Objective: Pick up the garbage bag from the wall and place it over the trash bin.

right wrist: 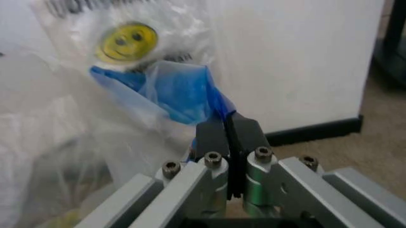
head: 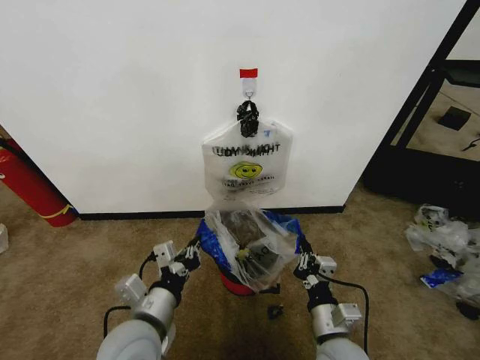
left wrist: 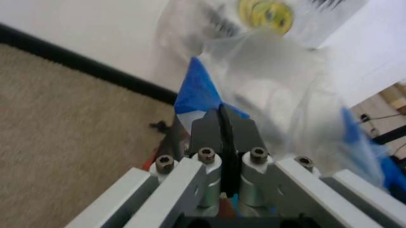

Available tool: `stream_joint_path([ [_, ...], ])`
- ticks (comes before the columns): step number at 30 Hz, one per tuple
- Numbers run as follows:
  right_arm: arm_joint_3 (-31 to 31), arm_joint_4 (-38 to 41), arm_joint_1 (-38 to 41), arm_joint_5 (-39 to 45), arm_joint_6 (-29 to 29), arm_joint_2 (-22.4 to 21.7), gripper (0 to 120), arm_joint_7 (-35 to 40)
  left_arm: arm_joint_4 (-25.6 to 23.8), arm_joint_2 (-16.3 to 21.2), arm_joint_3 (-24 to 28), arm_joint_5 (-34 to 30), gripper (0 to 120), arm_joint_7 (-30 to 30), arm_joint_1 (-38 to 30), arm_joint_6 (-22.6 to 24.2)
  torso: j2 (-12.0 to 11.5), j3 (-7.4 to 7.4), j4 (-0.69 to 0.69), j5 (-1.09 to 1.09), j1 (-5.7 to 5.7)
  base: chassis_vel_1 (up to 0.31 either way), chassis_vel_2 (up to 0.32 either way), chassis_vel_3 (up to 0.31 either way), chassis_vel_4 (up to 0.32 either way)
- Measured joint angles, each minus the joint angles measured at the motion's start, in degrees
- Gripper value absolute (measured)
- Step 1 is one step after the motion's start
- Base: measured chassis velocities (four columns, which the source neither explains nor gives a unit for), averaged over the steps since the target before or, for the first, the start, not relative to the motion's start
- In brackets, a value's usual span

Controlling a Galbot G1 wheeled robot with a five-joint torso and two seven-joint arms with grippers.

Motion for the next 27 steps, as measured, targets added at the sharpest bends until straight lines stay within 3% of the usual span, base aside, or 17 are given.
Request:
stream_joint_path([
  [27, -0.9, -11.1, 5.2, -0.8, 0.3, 2.9, 0, 2.1, 7.0, -0.6, 0.9, 3.4, 0, -0.5, 4.2, -0.7, 0.0, 0.0, 0.0, 0.0, 0.0, 0.0, 0.0, 0.0, 0.0],
])
